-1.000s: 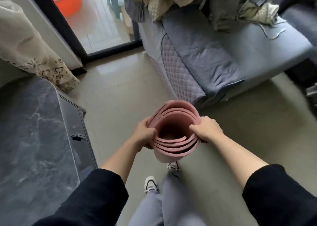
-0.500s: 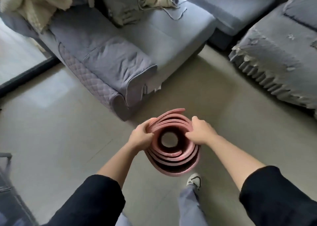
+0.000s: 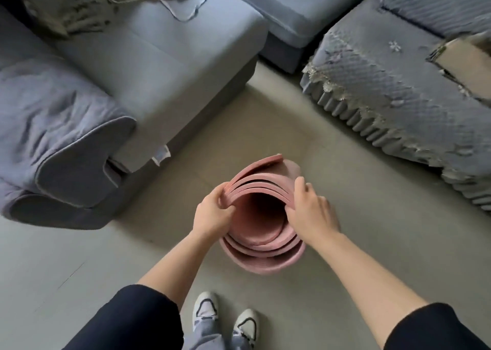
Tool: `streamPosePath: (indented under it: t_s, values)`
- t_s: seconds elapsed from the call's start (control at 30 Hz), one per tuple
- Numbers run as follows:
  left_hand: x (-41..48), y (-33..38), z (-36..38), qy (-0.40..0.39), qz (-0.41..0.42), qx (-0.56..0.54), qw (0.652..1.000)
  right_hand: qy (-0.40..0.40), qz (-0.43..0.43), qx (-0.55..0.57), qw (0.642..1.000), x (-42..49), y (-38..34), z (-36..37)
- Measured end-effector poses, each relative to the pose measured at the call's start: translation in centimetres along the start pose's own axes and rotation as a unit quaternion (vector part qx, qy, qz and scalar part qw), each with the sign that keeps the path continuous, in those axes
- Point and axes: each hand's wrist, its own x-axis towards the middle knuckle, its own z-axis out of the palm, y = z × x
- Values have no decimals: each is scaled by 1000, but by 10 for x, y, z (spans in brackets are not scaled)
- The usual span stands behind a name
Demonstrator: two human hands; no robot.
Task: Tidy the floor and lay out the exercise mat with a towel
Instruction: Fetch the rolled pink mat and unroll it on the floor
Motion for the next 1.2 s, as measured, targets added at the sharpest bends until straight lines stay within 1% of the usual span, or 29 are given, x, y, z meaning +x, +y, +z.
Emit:
streamPosePath:
  t_s: [0.07,0.17,0.23,0.33,0.37,0.43,0.47,0.5,0.53,0.57,0.63,0.7,0.77,0.83,0.87,0.97,1.0,1.1,1.17,1.2]
  values:
    - [30,-10,29,-15,4,21,1000,2,6,-3,1000,8,18,27]
    - [65,-44,70,-35,10,78,996,-30,17,50,998,11,38,82]
    - [78,-79,91,-39,10,99,994,-69,33,107,991,7,47,122]
    - [90,-137,112,-42,15,126,991,-150,12,132,980,-7,50,182]
    - [97,-160,118,-45,10,131,990,-187,19,149,971,-13,49,203]
    - [108,-196,127,-45,9,141,989,-232,55,245,940,-19,49,233]
    - [115,-217,133,-47,10,146,988,-234,71,303,921,-20,49,251]
    - [120,-231,137,-46,10,147,988,-214,88,351,907,-17,52,263]
    - [125,-247,142,-46,13,147,988,-183,101,377,902,-11,55,276]
    - [128,-265,149,-45,17,146,988,-146,101,374,910,-5,59,295]
    - [131,-299,161,-45,19,134,990,-91,83,276,953,12,64,326]
    - [129,-333,174,-63,8,127,990,-101,44,178,978,26,65,355]
    - [130,-362,184,-98,-19,124,987,-147,3,134,980,35,68,378]
    - [139,-385,190,-123,-47,97,987,-182,-31,86,979,39,73,404]
    - [145,-392,189,-129,-55,77,987,-188,-36,59,980,41,75,415]
    - [162,-413,190,-129,-35,30,991,-158,-37,-14,987,42,81,445]
    - [168,-421,191,-107,-41,15,993,-146,-38,-33,988,44,82,453]
    - [182,-433,190,24,-91,15,995,-83,-80,-63,991,54,80,466]
    - [188,-436,191,128,-137,14,982,-49,-133,-69,987,59,75,473]
    - [190,-437,192,193,-142,37,970,-47,-147,-63,986,60,75,475]
